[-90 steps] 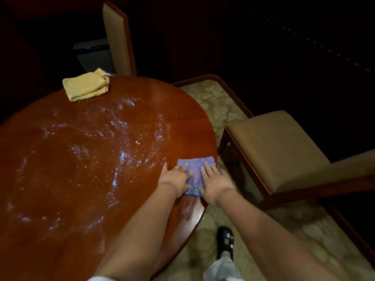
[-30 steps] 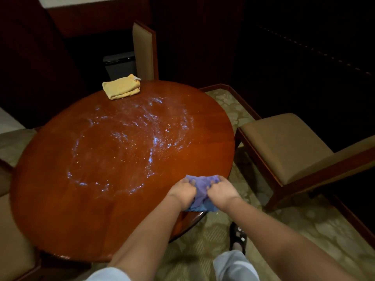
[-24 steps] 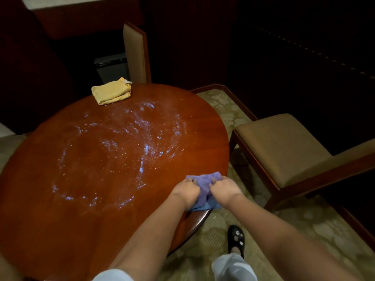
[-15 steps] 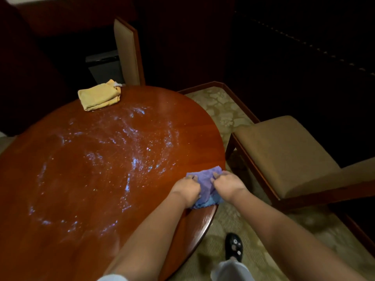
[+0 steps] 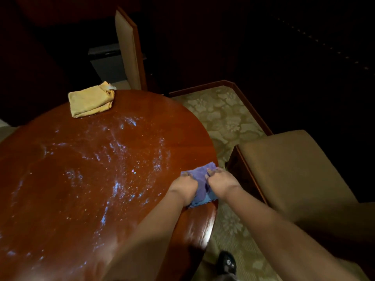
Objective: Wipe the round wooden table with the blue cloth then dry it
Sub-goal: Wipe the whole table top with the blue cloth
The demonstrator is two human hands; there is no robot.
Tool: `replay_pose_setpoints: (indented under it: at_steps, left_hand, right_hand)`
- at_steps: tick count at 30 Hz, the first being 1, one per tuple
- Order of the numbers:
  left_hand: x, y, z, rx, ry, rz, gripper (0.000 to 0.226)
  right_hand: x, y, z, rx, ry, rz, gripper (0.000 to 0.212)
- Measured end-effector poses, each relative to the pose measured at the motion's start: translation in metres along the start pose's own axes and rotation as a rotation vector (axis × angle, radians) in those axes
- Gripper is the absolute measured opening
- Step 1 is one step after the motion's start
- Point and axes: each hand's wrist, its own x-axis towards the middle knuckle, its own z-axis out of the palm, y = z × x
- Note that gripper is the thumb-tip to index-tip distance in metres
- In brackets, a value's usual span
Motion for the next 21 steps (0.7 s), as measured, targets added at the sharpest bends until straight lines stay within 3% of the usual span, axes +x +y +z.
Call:
replay_pose_setpoints:
  at_steps: [12,21]
  left_hand:
    - [0.046,-0.018,-0.014,-0.145,-0.014,-0.171,0.029]
    - [0.011,0.012,-0.012,-0.134,-0.039,-0.143,0.032]
  right_hand:
    - [0.061,0.047,-0.030,-0.038,-0.011,-0.150,0.048]
    - [0.005,0.037,-0.023,0.035,-0.073,-0.174,0.052]
